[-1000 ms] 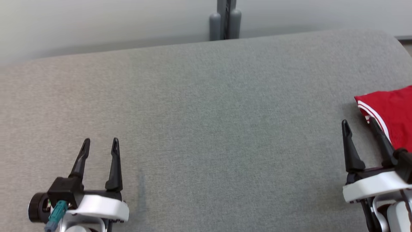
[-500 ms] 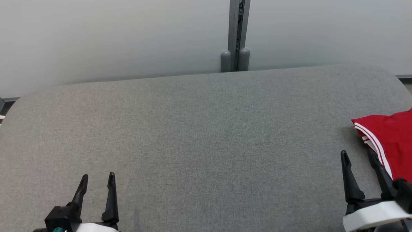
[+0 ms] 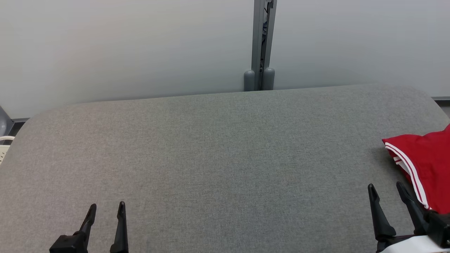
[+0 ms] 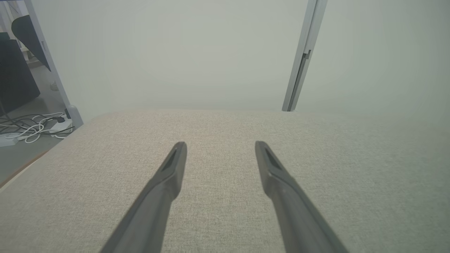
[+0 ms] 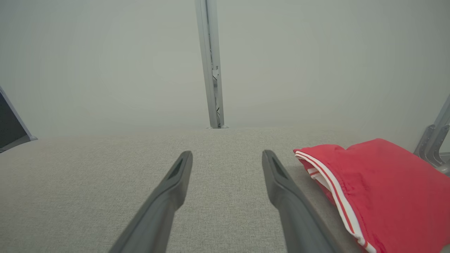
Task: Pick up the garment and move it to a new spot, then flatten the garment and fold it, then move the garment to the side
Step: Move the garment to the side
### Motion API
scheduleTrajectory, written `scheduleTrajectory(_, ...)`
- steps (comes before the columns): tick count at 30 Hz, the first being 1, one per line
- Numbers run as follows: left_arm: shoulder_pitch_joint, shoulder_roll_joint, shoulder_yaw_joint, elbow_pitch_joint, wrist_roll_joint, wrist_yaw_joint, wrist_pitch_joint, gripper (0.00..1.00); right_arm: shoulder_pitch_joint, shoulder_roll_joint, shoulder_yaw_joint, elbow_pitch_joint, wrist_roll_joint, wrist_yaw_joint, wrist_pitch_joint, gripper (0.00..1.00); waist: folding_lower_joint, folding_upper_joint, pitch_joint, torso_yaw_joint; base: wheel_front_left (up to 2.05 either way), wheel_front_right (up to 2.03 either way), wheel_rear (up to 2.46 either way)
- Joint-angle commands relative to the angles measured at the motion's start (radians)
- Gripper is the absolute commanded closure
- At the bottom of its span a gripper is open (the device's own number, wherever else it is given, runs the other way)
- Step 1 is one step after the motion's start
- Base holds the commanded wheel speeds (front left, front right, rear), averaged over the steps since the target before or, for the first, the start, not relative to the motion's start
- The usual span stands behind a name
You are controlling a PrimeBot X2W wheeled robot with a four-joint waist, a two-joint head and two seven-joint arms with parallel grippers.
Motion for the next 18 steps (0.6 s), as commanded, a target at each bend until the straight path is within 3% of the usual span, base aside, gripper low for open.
scheduleTrajectory(1,0.010,0.007,0.001,0.001,-0.008,0.001,0.003,0.00,0.013,0.000,0.001,-0.013,-0.007,0.000,0.006,0.00,0.0000,-0.0001,-0.005,0.001,0.00,0.00,0.00)
scheduleTrajectory(18,-0.002,0.021,-0.009,0.018,-0.018,-0.006,0.004,0.00,0.035,0.008,0.002,-0.047,-0.006,0.000,0.031,0.00,0.0000,-0.0001,-0.020,0.004,0.00,0.00,0.00)
